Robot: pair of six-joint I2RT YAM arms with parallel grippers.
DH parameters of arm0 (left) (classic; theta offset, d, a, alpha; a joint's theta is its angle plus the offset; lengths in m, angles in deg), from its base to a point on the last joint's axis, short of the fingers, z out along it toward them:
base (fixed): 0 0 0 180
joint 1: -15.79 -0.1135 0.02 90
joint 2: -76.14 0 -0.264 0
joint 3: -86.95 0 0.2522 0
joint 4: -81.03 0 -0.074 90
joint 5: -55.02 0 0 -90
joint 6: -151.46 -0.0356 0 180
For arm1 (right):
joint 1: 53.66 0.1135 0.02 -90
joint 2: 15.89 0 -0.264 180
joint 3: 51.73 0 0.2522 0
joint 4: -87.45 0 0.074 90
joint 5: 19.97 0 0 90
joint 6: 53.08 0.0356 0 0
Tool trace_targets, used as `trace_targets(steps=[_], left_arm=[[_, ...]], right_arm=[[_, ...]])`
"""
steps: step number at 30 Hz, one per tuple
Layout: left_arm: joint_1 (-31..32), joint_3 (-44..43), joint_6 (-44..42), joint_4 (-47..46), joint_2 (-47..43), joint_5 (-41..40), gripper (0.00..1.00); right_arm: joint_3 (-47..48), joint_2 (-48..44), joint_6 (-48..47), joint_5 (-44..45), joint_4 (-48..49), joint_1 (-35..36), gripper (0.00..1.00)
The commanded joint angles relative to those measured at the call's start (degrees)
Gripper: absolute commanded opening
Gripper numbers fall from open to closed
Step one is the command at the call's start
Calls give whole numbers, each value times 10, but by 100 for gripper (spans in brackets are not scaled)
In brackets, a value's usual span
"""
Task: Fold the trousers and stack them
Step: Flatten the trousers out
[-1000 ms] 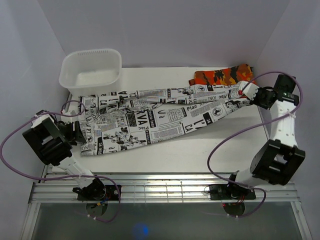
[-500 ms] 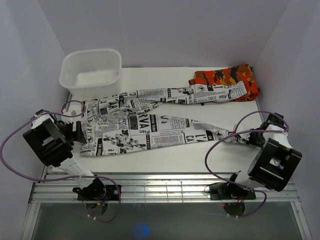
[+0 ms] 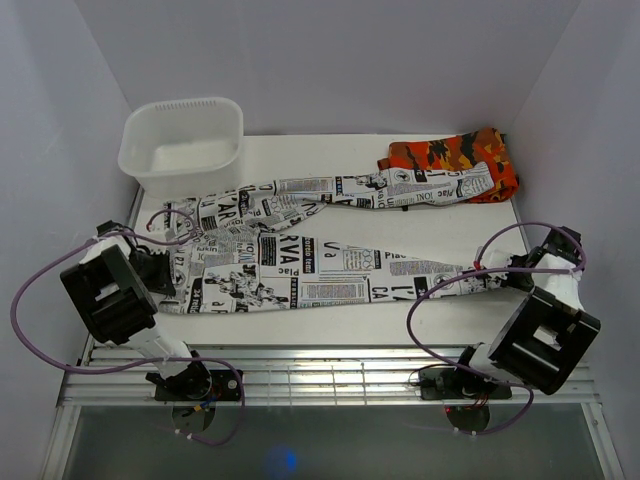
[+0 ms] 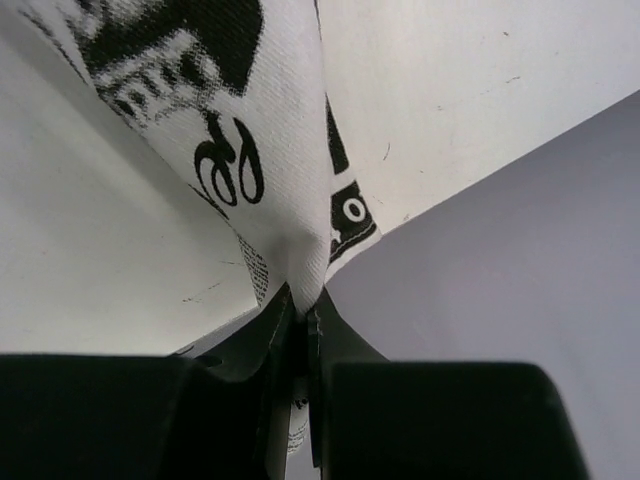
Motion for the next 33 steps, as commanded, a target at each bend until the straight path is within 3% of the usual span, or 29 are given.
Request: trace_targets(steps=[1, 9, 11, 14, 15, 16, 18, 19, 20, 21, 23, 24, 25, 26, 27, 29, 33], left_arm=[[-9, 23, -9, -29, -5, -52, 2], [-112, -57, -91, 13, 1, -83, 0], [-131, -65, -116, 24, 2, -92, 0], [-140, -65, -136, 26, -3, -100, 0], [-141, -65, -141, 27, -5, -101, 0], [-141, -64, -146, 28, -6, -101, 0], [-141, -60, -154, 25, -7, -107, 0], [-141, -60, -154, 24, -6, -108, 6], [-141, -62, -156, 28, -5, -104, 15], [-141, -67, -156, 32, -4, -99, 35], [-141, -73, -154, 39, -7, -87, 54], [-141, -76, -151, 41, -10, -82, 71], [-141, -86, -150, 44, -16, -73, 76], [-141, -92, -150, 50, -20, -62, 90], [-141, -95, -147, 54, -25, -46, 91], [-141, -112, -146, 63, -40, -16, 93], [-141, -140, -131, 67, -54, 74, 93]], right_arm=[[0, -31, -17, -17, -5, -4, 8], [-9, -71, -46, -29, -59, -7, 8], [-22, -90, -69, -25, -82, -7, 14], [-62, -121, -108, -4, -87, -12, 43], [-67, -128, -116, -2, -88, -24, 83], [-68, -136, -125, -4, -88, -31, 91], [-56, -136, -146, -21, -88, -55, 90], [-26, -124, -145, -30, -89, -61, 90], [-6, -114, -135, -45, -93, -65, 90], [21, -100, -100, -53, -105, -67, 90], [115, -39, -56, -80, -158, -67, 90], [147, 7, -7, -88, -178, -64, 94], [179, 30, 20, -96, -195, -61, 97], [230, 51, 51, -103, -212, -57, 100], [250, 72, 81, -103, -238, -42, 88], [278, 114, 157, -113, -256, -26, 74], [237, 118, 250, -110, -189, 47, 65]])
